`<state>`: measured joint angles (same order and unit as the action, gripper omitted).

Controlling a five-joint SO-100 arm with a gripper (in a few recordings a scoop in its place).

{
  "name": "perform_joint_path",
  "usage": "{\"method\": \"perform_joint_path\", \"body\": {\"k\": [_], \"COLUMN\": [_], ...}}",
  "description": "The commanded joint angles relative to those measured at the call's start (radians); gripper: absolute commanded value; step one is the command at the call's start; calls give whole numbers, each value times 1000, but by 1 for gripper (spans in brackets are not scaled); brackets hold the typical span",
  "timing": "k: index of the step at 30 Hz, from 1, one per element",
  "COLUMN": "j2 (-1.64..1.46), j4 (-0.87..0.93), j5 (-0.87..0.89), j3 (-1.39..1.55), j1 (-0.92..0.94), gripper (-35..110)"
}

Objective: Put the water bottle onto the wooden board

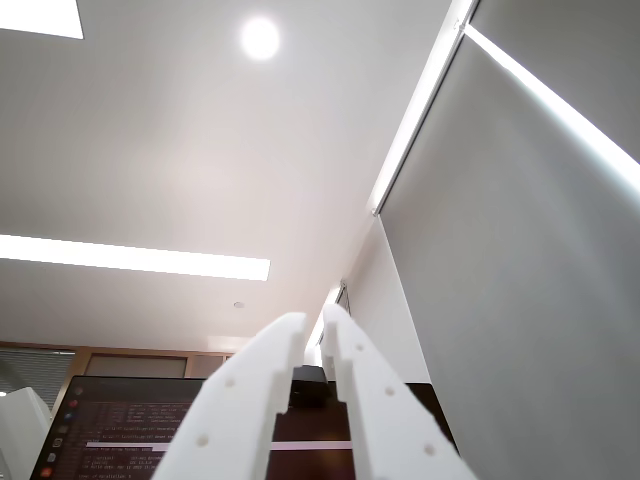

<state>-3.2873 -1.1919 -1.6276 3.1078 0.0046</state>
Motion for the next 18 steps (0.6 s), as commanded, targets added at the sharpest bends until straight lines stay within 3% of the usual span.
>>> {"method": "perform_joint_path", "body": {"k": [1,12,18], "j2": [-11,-11,-11], "j4": [-2,9,267], "j5": [-3,-3,-6], "j3": [2,-5,-183], "j1": [6,6,25], "gripper": [0,0,0]}}
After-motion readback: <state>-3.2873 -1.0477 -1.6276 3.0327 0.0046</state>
